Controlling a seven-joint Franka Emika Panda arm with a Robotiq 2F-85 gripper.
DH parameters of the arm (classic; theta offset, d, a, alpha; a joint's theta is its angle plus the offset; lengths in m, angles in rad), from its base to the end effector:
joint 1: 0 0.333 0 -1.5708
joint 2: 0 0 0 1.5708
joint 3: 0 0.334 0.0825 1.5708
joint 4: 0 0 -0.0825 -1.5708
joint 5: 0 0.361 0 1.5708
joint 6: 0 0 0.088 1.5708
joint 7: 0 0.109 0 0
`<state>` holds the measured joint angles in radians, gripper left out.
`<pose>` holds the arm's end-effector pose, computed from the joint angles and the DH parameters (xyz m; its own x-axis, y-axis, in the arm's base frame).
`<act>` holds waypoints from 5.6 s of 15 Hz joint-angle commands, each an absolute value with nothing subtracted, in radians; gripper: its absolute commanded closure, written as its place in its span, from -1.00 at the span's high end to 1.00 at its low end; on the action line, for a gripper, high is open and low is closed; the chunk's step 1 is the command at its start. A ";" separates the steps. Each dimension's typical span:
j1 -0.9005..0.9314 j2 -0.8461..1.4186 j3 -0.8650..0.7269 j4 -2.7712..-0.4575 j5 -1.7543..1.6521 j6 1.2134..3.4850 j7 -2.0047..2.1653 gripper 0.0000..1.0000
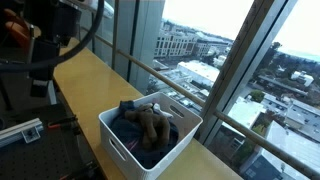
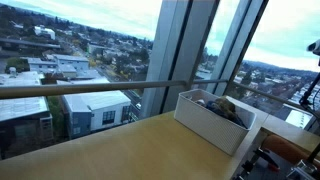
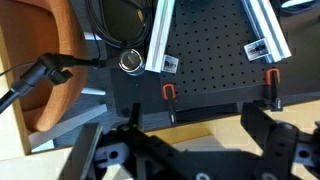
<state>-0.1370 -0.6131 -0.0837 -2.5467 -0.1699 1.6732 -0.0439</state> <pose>0.2886 -0.0843 0.4745 0.9565 -0.1245 -0.2639 -0.1016 -0.9899 0.0989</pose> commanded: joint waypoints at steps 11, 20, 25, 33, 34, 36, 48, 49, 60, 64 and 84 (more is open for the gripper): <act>-0.096 -0.485 -0.097 -2.445 -0.154 1.796 -0.070 1.00; -0.079 -0.126 -0.086 -2.203 -0.080 2.257 -0.053 1.00; -0.099 0.098 -0.088 -2.091 -0.120 2.403 0.134 1.00; -0.087 0.379 -0.137 -1.906 -0.097 2.314 0.316 1.00; -0.086 0.412 -0.141 -1.887 -0.094 2.301 0.326 1.00; -0.092 0.478 -0.144 -1.846 -0.075 2.263 0.333 1.00; -0.084 0.410 -0.121 -1.782 0.024 2.011 0.304 -0.88; -0.077 0.371 -0.117 -1.782 0.022 1.985 0.305 -0.99; 0.154 0.257 0.073 -1.712 -0.016 1.916 0.397 -0.95; 0.233 0.390 0.120 -1.710 -0.014 2.062 0.391 -0.95; 0.118 0.316 -0.042 -1.996 -0.149 2.305 0.351 1.00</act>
<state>0.1594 0.3246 -0.0005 -1.9419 -0.0976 2.2253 0.3623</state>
